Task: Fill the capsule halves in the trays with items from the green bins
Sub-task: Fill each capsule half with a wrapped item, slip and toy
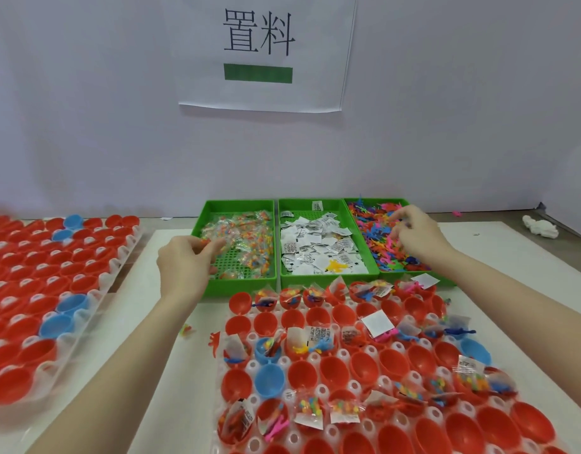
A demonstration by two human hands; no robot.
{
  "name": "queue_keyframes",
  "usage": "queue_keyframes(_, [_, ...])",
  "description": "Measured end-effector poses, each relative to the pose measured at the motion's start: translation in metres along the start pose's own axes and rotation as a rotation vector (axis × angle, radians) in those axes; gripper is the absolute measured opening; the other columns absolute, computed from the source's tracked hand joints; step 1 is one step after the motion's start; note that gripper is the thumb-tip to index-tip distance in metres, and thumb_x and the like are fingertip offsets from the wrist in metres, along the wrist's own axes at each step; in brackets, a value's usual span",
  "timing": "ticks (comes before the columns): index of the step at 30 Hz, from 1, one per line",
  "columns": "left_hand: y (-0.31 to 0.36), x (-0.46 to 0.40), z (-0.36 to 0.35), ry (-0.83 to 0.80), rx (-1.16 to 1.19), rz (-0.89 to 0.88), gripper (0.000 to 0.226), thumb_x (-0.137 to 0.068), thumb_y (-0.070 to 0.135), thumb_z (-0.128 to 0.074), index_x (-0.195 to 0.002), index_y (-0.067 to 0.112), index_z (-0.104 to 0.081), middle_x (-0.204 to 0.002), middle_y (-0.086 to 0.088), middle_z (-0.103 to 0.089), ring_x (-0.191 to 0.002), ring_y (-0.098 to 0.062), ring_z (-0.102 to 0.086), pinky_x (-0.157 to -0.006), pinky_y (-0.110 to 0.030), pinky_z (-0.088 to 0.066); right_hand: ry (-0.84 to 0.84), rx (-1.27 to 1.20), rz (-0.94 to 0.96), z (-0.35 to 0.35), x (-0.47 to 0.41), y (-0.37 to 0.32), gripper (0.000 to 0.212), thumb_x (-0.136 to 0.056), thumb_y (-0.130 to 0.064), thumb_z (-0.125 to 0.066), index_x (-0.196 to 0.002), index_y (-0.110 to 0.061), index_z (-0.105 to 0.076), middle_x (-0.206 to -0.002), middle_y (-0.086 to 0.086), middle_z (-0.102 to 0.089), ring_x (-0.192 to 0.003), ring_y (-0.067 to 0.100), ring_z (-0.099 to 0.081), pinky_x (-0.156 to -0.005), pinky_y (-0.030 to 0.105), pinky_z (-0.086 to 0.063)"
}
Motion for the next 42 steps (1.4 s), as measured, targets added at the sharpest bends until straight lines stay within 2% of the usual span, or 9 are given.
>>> queue_keyframes(2, [0.003, 0.002, -0.001, 0.012, -0.012, -0.036, 0.034, -0.092, 0.029, -0.055, -0.078, 0.0, -0.065, -0.072, -0.015, -0.065, -0.063, -0.028, -0.063, -0.06, -0.034, -0.046, -0.151, 0.12, 0.025, -0.025, 0.002, -0.015, 0.034, -0.089, 0.005, -0.034, -0.11, -0.01, -0.055, -0.104, 0.004, -0.055, -0.062, 0.014, -0.048, -0.055, 0.024, -0.038])
queue_keyframes(6, [0.005, 0.006, 0.001, 0.027, -0.01, -0.024, 0.032, -0.099, 0.019, -0.037, -0.093, -0.002, -0.061, -0.09, -0.02, -0.064, -0.081, -0.037, -0.061, -0.078, -0.046, -0.047, -0.337, 0.326, 0.128, -0.069, 0.01, -0.038, 0.03, -0.094, -0.025, -0.048, -0.112, -0.006, -0.06, -0.127, 0.008, -0.056, -0.104, 0.022, -0.056, -0.078, 0.026, -0.039])
queue_keyframes(11, [0.028, 0.03, 0.026, 0.125, 0.23, -0.108, 0.026, -0.097, 0.02, -0.042, -0.083, 0.013, -0.062, -0.071, 0.001, -0.063, -0.045, -0.004, -0.055, -0.049, -0.013, -0.044, -0.421, 0.437, 0.152, -0.099, 0.016, -0.046, 0.049, -0.082, -0.031, -0.063, -0.114, 0.007, -0.06, -0.127, 0.024, -0.054, -0.113, 0.036, -0.055, -0.093, 0.044, -0.047])
queue_keyframes(15, [0.043, 0.053, 0.039, 0.115, 0.389, -0.135, 0.027, -0.097, 0.023, -0.045, -0.077, 0.024, -0.063, -0.066, 0.005, -0.064, -0.043, -0.001, -0.053, -0.047, -0.013, -0.044, -0.351, 0.465, 0.167, -0.1, 0.015, -0.053, 0.033, -0.077, -0.027, -0.071, -0.099, -0.003, -0.069, -0.101, 0.005, -0.068, -0.088, 0.02, -0.064, -0.067, 0.032, -0.053])
queue_keyframes(17, [0.048, 0.061, 0.039, 0.062, 0.451, -0.12, 0.027, -0.095, 0.024, -0.048, -0.072, 0.025, -0.064, -0.062, 0.005, -0.064, -0.045, -0.002, -0.053, -0.048, -0.013, -0.045, -0.311, 0.439, 0.174, -0.096, 0.014, -0.056, 0.012, -0.076, -0.022, -0.072, -0.082, -0.012, -0.069, -0.074, -0.007, -0.06, -0.062, 0.007, -0.052, -0.05, 0.023, -0.038])
queue_keyframes(25, [0.051, 0.077, 0.016, -0.202, 0.641, 0.059, 0.012, -0.078, 0.024, -0.068, -0.071, 0.016, -0.072, -0.058, 0.006, -0.068, -0.049, -0.005, -0.061, -0.05, -0.013, -0.048, -0.012, 0.008, 0.273, -0.046, 0.023, -0.086, 0.02, -0.073, -0.034, -0.076, -0.072, -0.016, -0.068, -0.069, -0.008, -0.063, -0.068, 0.004, -0.056, -0.067, 0.02, -0.043])
queue_keyframes(30, [0.065, 0.085, 0.004, -0.328, 0.715, 0.064, 0.016, -0.084, 0.015, -0.062, -0.072, 0.011, -0.071, -0.055, 0.004, -0.065, -0.048, -0.006, -0.061, -0.049, -0.012, -0.048, -0.355, -0.47, 0.201, -0.032, 0.071, -0.12, 0.013, -0.073, -0.026, -0.074, -0.067, -0.019, -0.064, -0.048, -0.016, -0.055, -0.037, 0.0, -0.038, -0.04, 0.01, -0.03])
queue_keyframes(35, [0.094, 0.102, 0.002, -0.443, 0.628, -0.126, 0.032, -0.091, 0.013, -0.053, -0.072, -0.011, -0.059, -0.045, 0.001, -0.051, -0.044, -0.009, -0.047, -0.047, -0.013, -0.039, -0.481, -0.421, 0.313, -0.007, 0.125, -0.14, 0.013, -0.06, -0.032, -0.074, -0.063, -0.021, -0.069, -0.057, -0.009, -0.062, -0.041, -0.001, -0.045, -0.042, 0.009, -0.035])
queue_keyframes(42, [0.12, 0.131, -0.001, -0.589, 0.687, -0.177, 0.029, -0.093, 0.018, -0.047, -0.087, -0.002, -0.067, -0.057, -0.005, -0.061, -0.052, -0.01, -0.059, -0.053, -0.017, -0.048, -0.174, -0.291, 0.403, 0.022, 0.149, -0.128, 0.008, -0.069, -0.02, -0.078, -0.068, -0.017, -0.072, -0.056, -0.013, -0.063, -0.05, -0.004, -0.054, -0.05, 0.009, -0.041])
Point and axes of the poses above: each hand's wrist, its own x-axis away from the middle knuckle, its own z-axis out of the back of the hand, y = z × x, the point moved 7 cm from there along -x, towards the middle knuckle
